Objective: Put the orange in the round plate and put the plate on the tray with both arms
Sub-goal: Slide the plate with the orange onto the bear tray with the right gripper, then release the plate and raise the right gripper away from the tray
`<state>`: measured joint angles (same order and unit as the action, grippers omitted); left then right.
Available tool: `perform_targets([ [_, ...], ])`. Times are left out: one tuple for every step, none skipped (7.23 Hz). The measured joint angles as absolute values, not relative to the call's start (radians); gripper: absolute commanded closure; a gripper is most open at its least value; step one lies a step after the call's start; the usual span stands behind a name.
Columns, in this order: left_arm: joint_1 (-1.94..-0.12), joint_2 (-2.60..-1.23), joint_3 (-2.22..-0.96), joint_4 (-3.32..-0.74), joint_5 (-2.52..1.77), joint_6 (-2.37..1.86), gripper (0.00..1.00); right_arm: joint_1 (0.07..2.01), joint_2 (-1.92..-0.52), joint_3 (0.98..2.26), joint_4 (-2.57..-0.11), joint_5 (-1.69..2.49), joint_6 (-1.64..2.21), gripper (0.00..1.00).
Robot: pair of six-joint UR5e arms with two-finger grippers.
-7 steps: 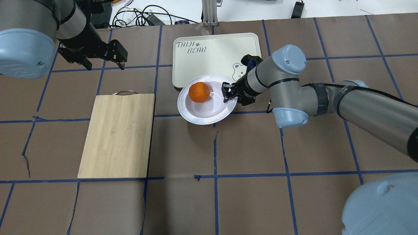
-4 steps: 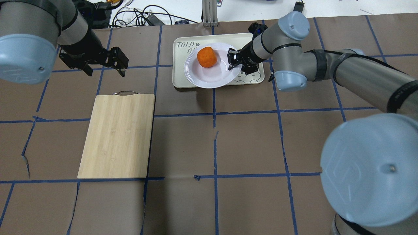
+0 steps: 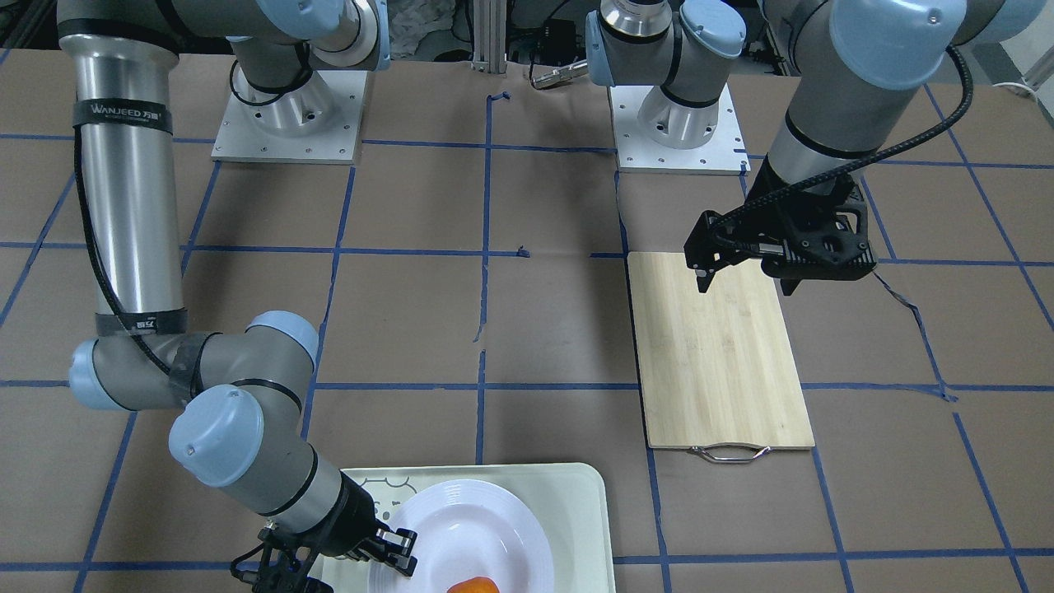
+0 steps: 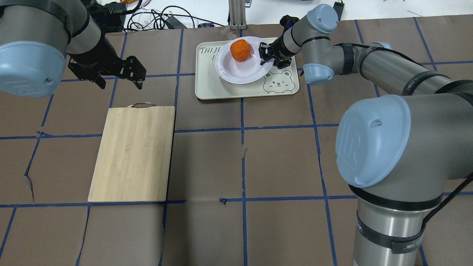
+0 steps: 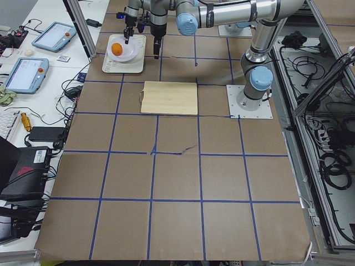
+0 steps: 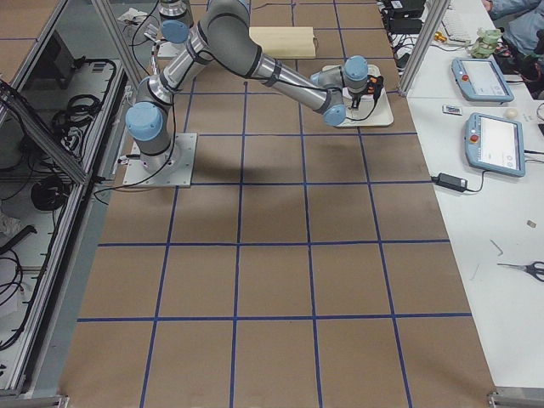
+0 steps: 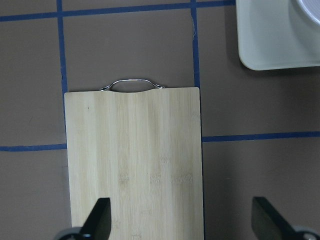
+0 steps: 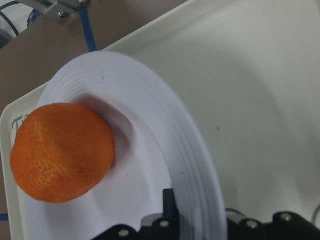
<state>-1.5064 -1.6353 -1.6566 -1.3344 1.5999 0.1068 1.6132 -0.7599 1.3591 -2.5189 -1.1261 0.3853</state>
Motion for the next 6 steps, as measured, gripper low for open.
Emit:
perform_targets([
  [-1.506, -1.635, -1.662, -1.335, 1.6, 0.107, 0.0, 1.613, -0.761, 1.363, -2.52, -1.127, 0.377, 0.05],
  [-1.506, -1.635, -1.665, -1.335, 1.6, 0.107, 0.0, 1.609, -0.773, 1.366, -2.518, -1.129, 0.372, 0.02],
  [-1.506, -1.636, -1.666, -1.335, 1.6, 0.107, 0.0, 1.595, -0.8, 1.368, -2.463, -1.145, 0.365, 0.02],
  [-1.506, -1.637, -1.667, -1.335, 1.6, 0.107, 0.0, 1.573, -0.851, 1.371, -2.337, -1.178, 0.343, 0.01],
  [-1.506, -1.638, -1.667, -1.335, 1.6, 0.107, 0.0, 1.56, -0.922, 1.374, -2.211, -1.219, 0.314, 0.0],
  [-1.506, -1.639, -1.667, -1.334, 1.6, 0.107, 0.0, 1.557, -1.005, 1.373, -2.092, -1.27, 0.285, 0.0],
])
